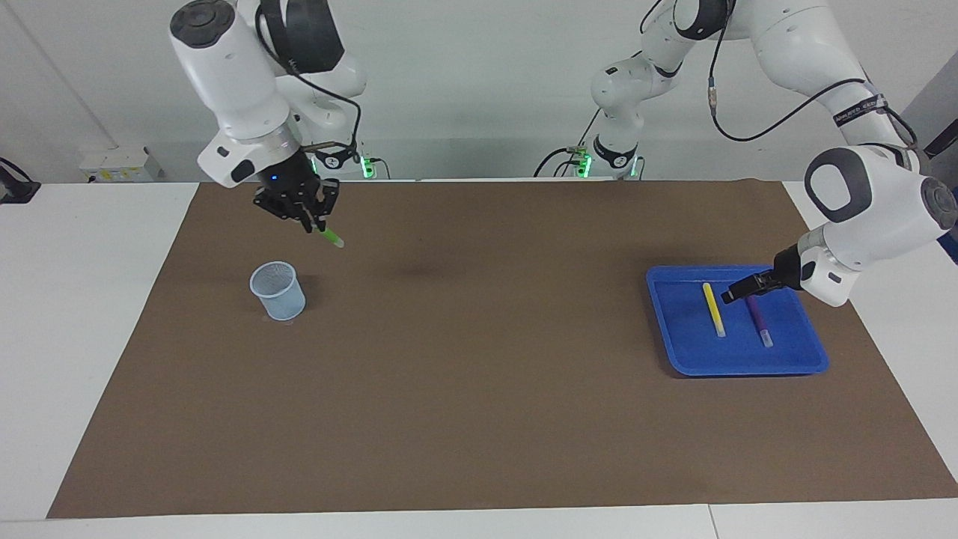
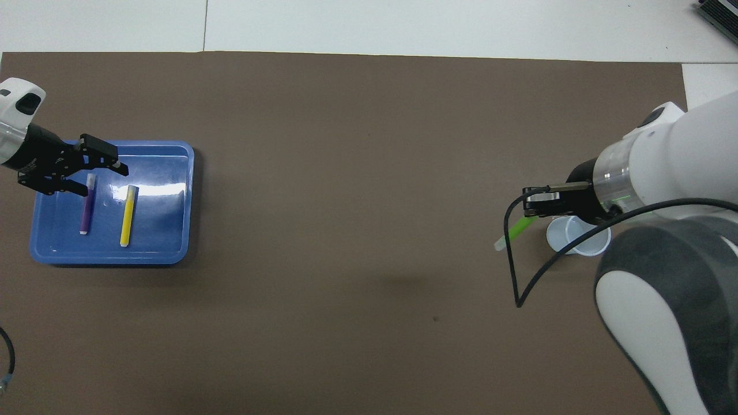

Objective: Right arm passes pens to left for tray arrangement
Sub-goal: 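Lift the green pen from the cup with the right gripper, then bring the green pen toward the left gripper while the left gripper approaches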

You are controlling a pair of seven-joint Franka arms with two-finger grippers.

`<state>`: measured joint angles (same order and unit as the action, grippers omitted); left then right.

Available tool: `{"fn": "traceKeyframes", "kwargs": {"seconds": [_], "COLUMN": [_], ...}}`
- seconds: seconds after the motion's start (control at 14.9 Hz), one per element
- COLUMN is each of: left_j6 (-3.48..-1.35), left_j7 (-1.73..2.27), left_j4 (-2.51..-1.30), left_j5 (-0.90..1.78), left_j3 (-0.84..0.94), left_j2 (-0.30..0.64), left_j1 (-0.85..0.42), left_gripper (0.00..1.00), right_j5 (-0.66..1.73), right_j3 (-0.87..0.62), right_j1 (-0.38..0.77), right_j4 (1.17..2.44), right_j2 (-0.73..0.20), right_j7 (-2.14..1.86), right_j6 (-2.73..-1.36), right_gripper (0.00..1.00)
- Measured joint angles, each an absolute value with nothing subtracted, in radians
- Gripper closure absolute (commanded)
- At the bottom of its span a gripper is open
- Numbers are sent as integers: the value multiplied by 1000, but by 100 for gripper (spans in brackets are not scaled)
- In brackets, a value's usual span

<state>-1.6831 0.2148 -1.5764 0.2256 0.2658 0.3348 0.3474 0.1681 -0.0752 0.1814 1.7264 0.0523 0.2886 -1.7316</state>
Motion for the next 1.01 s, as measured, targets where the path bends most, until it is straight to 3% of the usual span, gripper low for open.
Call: {"fn": "traceKeyframes", "kwargs": {"seconds": [0.34,0.67,1.01], "left_j6": [-1636,-1631,-1631], "left_j7": [671,1122,1345], "left_j4": [-1576,-1576,-1595], "left_j5": [434,621,727], "left_j3": [311,346,374], "left_j2": [266,228,207], "left_j1": [336,312,292], "left_gripper": [0,0,0], "right_j5": [223,259,259], "right_j3": [-79,-88,-92], "right_j1": [333,506,576], "right_j4": [1742,1908,2013], "right_j2": [55,80,116], "right_j7": [628,908,994], "right_j6": [-1959,-2325,-2531], "right_gripper": [100,100,100]}}
